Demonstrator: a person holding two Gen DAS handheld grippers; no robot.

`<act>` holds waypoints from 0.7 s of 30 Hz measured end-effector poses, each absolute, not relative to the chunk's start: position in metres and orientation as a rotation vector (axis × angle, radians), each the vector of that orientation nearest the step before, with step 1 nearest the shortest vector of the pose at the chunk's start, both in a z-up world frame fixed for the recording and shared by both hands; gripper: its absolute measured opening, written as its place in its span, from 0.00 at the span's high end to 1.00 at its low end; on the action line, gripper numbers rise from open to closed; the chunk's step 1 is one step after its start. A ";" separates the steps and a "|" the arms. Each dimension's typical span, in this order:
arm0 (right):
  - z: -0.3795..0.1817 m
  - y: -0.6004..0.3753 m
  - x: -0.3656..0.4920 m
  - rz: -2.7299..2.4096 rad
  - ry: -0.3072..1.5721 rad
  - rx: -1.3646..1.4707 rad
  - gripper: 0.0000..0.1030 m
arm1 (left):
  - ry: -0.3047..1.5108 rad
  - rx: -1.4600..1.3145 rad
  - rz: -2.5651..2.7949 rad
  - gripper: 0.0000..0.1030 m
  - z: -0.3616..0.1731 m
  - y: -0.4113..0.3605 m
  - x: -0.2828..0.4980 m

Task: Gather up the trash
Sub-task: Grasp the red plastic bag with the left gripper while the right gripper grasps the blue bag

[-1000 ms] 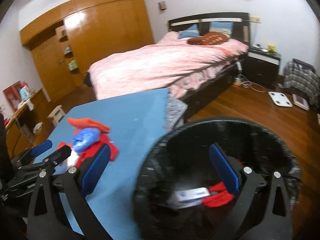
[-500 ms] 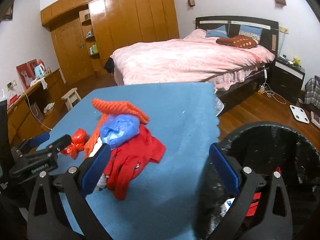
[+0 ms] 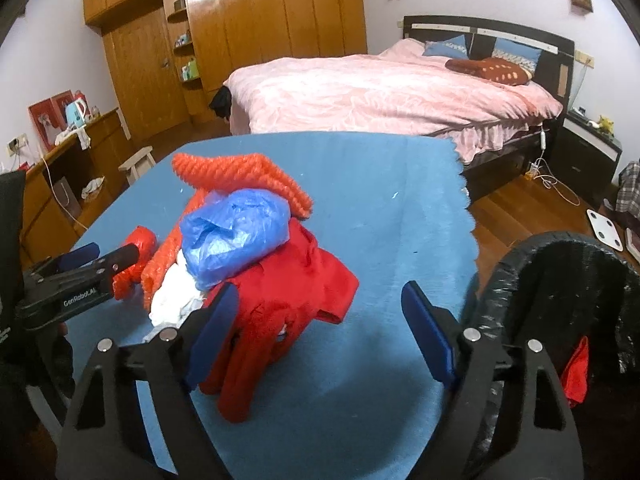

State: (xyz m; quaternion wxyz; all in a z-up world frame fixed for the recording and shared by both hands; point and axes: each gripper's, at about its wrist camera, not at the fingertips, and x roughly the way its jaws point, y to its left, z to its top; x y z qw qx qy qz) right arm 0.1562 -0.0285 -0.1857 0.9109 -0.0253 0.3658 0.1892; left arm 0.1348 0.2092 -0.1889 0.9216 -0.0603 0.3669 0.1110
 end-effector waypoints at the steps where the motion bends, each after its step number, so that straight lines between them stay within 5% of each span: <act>1: -0.188 -0.027 0.158 0.394 0.760 -0.053 0.24 | 0.760 -0.127 0.226 0.24 -0.191 0.210 0.137; 10: -0.208 -0.017 0.163 0.434 0.832 -0.055 0.39 | 0.838 -0.161 0.187 0.43 -0.209 0.215 0.145; 17: -0.209 -0.013 0.164 0.546 0.867 -0.013 0.80 | 0.865 -0.173 0.171 0.60 -0.213 0.217 0.148; 21: -0.202 -0.013 0.161 0.582 0.867 -0.010 0.88 | 0.856 -0.159 0.169 0.65 -0.211 0.215 0.145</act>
